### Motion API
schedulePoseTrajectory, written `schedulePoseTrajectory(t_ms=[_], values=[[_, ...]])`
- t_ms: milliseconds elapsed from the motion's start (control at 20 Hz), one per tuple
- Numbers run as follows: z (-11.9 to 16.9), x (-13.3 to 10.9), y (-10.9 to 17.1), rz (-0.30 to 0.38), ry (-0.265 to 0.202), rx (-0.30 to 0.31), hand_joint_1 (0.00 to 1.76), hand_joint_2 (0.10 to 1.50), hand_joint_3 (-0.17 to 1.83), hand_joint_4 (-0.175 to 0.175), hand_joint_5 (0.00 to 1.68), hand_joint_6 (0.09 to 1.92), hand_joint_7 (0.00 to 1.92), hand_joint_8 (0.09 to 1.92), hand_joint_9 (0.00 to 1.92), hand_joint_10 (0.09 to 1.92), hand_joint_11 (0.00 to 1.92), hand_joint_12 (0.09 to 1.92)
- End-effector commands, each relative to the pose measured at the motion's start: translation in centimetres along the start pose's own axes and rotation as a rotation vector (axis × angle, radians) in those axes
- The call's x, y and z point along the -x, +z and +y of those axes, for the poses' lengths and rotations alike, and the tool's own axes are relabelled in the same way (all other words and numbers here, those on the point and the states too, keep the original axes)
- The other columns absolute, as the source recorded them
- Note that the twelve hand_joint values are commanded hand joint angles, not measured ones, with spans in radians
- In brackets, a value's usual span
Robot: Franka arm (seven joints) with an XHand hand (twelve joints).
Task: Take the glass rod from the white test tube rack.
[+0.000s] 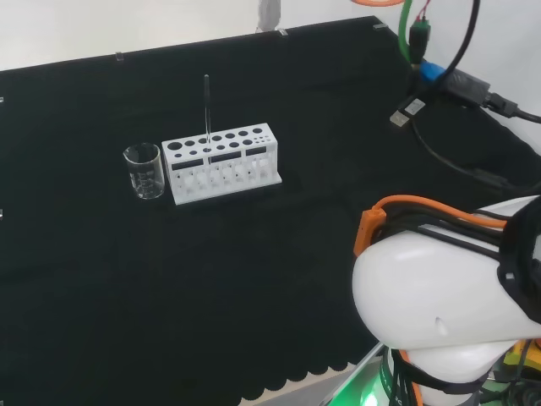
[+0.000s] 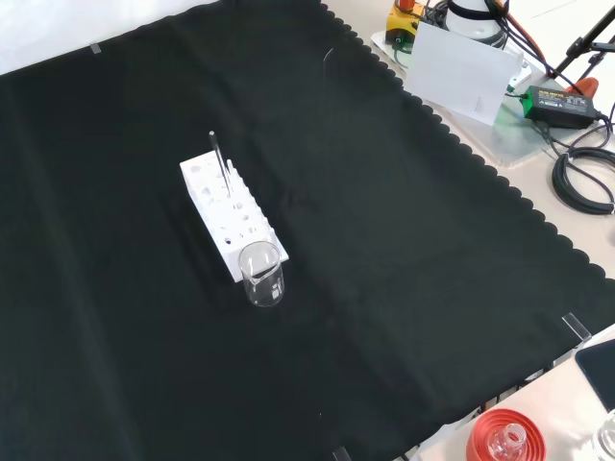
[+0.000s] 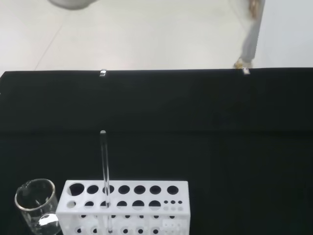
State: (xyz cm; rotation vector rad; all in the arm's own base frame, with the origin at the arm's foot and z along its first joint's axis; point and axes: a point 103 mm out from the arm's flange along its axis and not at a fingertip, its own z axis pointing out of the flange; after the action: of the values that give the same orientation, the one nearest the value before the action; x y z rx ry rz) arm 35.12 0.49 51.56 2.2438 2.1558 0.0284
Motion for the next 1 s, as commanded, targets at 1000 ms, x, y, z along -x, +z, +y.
schedulePoseTrajectory(t_ms=[1000], values=[[9.0, -3.4, 6.4, 0.036, -0.122, -0.215, 0.68, 0.72, 0.39, 0.099, 0.37, 0.09, 0.09, 0.98, 0.36, 0.99, 0.32, 1.48]])
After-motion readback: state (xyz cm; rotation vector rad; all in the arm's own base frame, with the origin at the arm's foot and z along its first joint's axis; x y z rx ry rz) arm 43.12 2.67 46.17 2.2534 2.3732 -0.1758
